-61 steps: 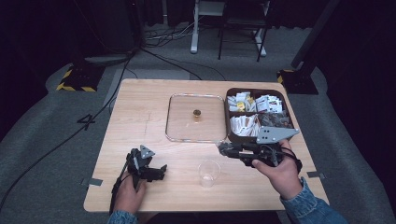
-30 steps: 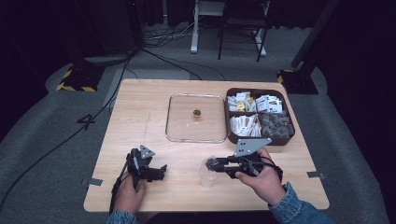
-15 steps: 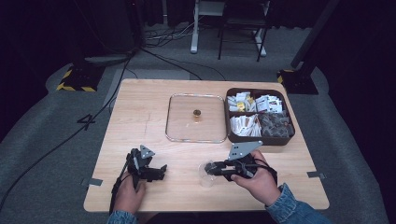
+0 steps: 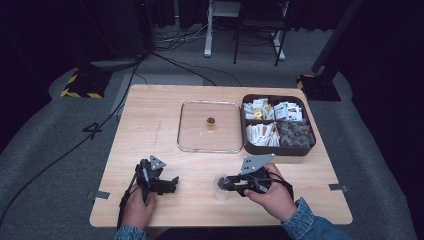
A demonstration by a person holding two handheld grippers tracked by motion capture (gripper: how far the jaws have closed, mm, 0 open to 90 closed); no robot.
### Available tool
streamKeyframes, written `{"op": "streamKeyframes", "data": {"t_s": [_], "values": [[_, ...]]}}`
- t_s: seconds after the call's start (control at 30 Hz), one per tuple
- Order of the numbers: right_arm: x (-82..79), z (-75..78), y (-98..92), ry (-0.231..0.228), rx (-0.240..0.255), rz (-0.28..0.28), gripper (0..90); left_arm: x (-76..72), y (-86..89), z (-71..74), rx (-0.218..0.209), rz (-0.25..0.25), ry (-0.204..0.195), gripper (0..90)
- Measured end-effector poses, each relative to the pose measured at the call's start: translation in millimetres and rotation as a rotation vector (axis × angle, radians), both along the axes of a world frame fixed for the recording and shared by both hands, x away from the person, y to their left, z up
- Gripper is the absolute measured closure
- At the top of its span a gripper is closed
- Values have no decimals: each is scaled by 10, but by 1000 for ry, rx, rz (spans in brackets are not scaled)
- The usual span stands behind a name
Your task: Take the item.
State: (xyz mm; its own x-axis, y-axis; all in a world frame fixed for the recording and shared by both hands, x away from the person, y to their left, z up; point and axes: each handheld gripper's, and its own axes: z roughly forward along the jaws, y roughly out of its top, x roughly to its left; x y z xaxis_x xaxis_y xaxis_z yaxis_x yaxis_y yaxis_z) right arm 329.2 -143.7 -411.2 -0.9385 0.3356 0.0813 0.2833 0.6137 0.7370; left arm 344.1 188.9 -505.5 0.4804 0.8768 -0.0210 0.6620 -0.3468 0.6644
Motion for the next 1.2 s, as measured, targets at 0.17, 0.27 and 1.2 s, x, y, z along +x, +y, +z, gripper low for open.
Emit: {"op": "streamKeyframes", "data": {"t_s": [0.17,0.27,1.2], "values": [[-15,11,14,-33,42,-18,477,0,1,1,1,-1,0,1],[-13,16,15,-31,59,-25,433,0,0,0,0,0,0,2],[88,457,-889,-92,143,-157,212,-1,-1,0,0,2,1,2]]}}
